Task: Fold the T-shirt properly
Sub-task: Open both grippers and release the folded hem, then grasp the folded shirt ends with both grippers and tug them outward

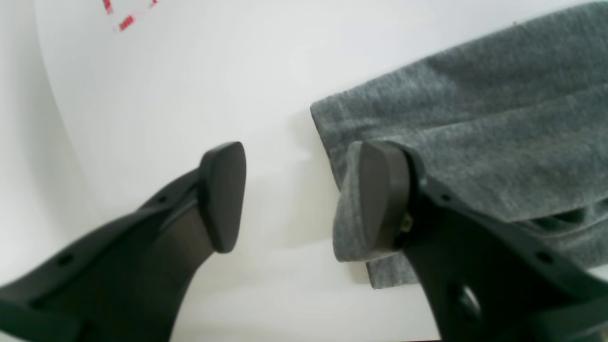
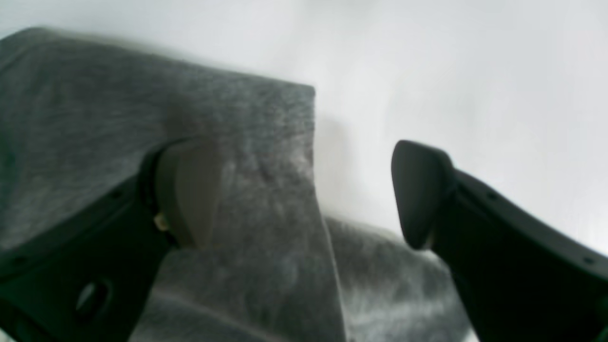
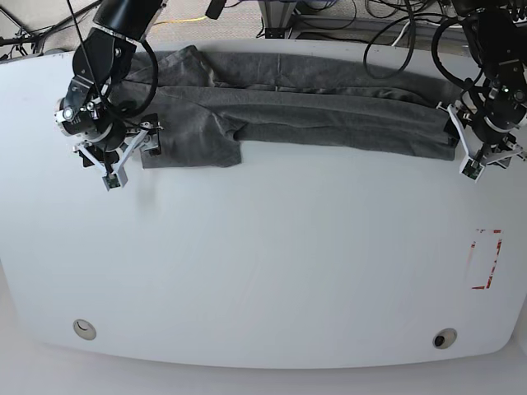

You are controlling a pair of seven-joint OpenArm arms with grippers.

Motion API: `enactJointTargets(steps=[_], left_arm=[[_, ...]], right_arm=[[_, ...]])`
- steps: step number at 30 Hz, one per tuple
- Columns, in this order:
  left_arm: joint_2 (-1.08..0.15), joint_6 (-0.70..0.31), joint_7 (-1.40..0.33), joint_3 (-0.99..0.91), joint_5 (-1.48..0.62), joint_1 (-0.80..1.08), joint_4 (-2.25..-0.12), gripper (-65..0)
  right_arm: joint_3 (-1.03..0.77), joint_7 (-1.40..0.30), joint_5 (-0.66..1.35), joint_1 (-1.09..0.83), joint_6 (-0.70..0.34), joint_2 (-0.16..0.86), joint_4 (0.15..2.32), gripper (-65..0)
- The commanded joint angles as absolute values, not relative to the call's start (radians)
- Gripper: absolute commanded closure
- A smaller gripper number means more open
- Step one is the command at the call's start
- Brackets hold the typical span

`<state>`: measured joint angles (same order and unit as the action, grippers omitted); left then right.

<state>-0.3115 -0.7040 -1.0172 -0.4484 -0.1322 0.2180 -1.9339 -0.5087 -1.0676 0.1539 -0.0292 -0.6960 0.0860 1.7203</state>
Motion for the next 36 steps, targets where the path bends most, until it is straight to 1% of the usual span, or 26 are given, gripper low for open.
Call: enactJointTargets(steps=[1, 11, 13, 14, 15, 17, 18, 19, 21, 24, 31, 36], left_arm=[[-0.331, -0.698, -1.004, -0.453, -0.131, 0.211, -1.949, -34.6], [-0.331, -0.698, -1.001, -0.456, -0.13, 0.229, -1.948, -34.6], [-0.331, -0.698, -1.001, -0.456, -0.13, 0.229, -1.948, -34.6], [-0.331, -0.698, -1.001, -0.456, -0.128, 0.229, -1.946, -34.6], [-0.331, -0.698, -1.001, -0.456, -0.128, 0.229, -1.946, -34.6], [-0.331, -0.698, -1.001, -0.456, -0.128, 0.229, -1.946, -34.6], [-0.331, -0.698, -1.001, -0.456, -0.128, 0.229, -1.946, -34.6], [-0.331, -0.698, -1.001, -0.456, -0.128, 0.229, -1.946, -34.6], [-0.331, -0.698, -1.001, -0.456, -0.128, 0.229, -1.946, -34.6], [-0.331, -0.698, -1.001, -0.456, -0.128, 0.229, -1.945, -34.6], [-0.329, -0.698, -1.001, -0.453, -0.128, 0.229, -1.939, -34.6], [-0.331, -0.698, -1.001, -0.453, -0.128, 0.229, -1.888, -34.6]], right_arm=[[-0.503, -1.046, 0.16, 0.015, -0.698, 0.094, 1.673, -52.3], [-0.458, -0.99, 0.163, 0.041, -0.698, 0.108, 1.554, -51.7], [-0.458, -0.983, 0.163, 0.039, -0.698, 0.107, 1.532, -49.8], [-0.458, -0.975, 0.163, 0.039, -0.698, 0.107, 1.527, -47.1], [-0.458, -0.964, 0.163, 0.036, -0.698, 0.107, 1.526, -41.7], [-0.458, -0.957, 0.163, 0.031, -0.698, 0.105, 1.526, -27.0], [-0.456, -0.955, 0.165, 0.03, -0.698, 0.105, 1.529, -20.9], [-0.456, -0.955, 0.168, 0.03, -0.698, 0.105, 1.538, -12.0], [-0.46, -0.957, 0.197, 0.019, -0.698, 0.105, 1.58, 0.0], [-0.461, -0.972, 0.254, -0.03, -0.698, 0.108, 1.675, -0.2], [-0.495, -1.107, 0.335, -0.147, -0.698, 0.107, 1.943, 0.0], [-0.559, -1.168, 0.427, -0.226, -0.698, 0.105, 2.017, 0.0]])
